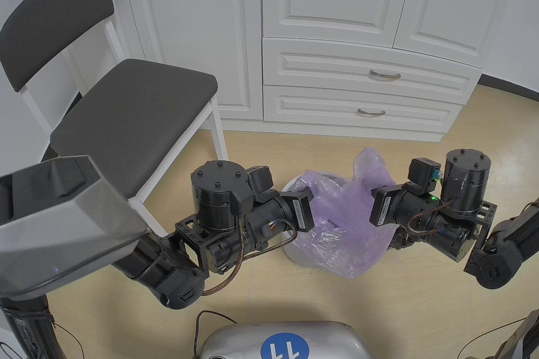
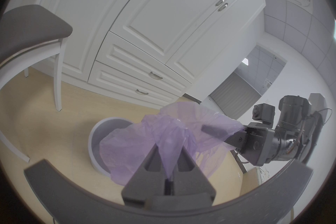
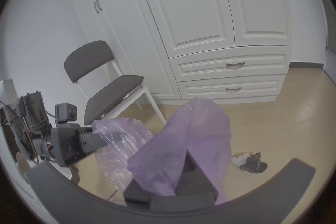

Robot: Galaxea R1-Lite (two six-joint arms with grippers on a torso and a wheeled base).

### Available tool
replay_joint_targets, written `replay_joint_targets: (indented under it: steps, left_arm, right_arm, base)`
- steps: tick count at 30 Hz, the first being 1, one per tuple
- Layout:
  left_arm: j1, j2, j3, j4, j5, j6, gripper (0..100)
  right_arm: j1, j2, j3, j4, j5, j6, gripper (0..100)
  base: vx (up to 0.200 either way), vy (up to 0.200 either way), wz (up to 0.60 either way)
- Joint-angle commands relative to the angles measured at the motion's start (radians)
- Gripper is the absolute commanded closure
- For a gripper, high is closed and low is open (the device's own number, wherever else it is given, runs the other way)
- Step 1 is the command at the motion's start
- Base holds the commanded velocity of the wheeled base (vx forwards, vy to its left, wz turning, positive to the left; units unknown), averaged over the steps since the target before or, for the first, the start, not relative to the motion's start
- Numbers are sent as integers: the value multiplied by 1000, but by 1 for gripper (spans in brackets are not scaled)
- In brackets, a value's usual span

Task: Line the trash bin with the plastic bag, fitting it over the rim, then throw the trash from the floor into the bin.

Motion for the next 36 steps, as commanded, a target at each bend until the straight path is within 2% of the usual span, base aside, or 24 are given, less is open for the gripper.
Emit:
replay_joint_targets:
  steps: [1,7,12,19,23,28,31,36]
  left_arm:
    - [33,89,-61,-9,15,-21,100]
    - [48,123,-95,-11,20,-38,100]
    - [62,214,-165,-11,43,-64,100]
    - [54,208,-159,-11,43,-82,100]
    - [45,206,-161,-11,40,-84,100]
    - [50,287,-294,4,24,-107,100]
    - [48,343,-366,14,3,-110,100]
    - [53,412,-483,83,-40,-111,100]
  right_arm:
    - [-13,165,-6,-76,1,26,100]
    - [-39,197,-22,-88,9,29,100]
    - [-85,254,-54,-88,12,68,100]
    - [-109,234,-42,-70,30,63,100]
    - [-112,212,-29,-2,33,55,100]
    - [-128,220,-40,82,62,57,100]
    - [-166,217,-39,87,97,55,100]
    - [-198,220,-29,88,114,31,100]
  base:
    - [0,0,0]
    - [0,0,0]
    - [0,0,0]
    - [0,0,0]
    - [0,0,0]
    - [0,0,0]
    - [0,0,0]
    - [0,0,0]
